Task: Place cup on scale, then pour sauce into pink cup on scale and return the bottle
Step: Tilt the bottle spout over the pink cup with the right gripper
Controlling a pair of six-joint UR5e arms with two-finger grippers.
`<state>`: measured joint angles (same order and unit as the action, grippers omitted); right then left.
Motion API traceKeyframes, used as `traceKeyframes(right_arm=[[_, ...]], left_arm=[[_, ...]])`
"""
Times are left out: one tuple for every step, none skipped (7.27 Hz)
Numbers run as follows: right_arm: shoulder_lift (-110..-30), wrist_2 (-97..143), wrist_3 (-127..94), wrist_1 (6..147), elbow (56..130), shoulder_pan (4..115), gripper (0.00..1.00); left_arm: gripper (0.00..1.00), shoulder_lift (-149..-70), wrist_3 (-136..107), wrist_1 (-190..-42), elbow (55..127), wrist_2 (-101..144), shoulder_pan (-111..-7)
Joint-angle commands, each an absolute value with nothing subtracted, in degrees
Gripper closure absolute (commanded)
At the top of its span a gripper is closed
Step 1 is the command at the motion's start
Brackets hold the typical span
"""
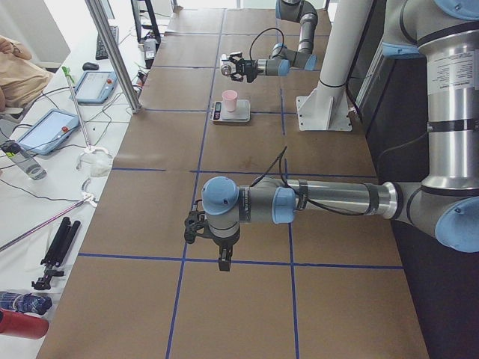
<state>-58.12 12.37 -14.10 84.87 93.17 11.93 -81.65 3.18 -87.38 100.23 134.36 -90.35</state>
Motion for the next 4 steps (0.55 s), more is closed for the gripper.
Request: traceKeyframes(right_arm=[[-57.39, 10.11, -8.02, 85.17, 90.71, 11.87, 1.0], [-57.39, 9.67, -7.56, 85.17, 89.66, 11.95, 1.0], [-57.31, 8.1, -7.12, 85.17, 88.6, 11.87, 1.0], [-56.78, 6.87, -6.68, 85.17, 87.72, 11.87, 1.0]], left_arm=[[0.0, -81.3, 3.25, -87.36, 100.2, 134.38, -90.35], [0.0, -81.3, 3.25, -87.45, 100.2, 134.38, -90.35], [0.0, -81.3, 3.25, -87.45, 100.11, 134.38, -90.35], [0.0, -81.3, 3.25, -87.36, 100.28, 134.38, -90.35]])
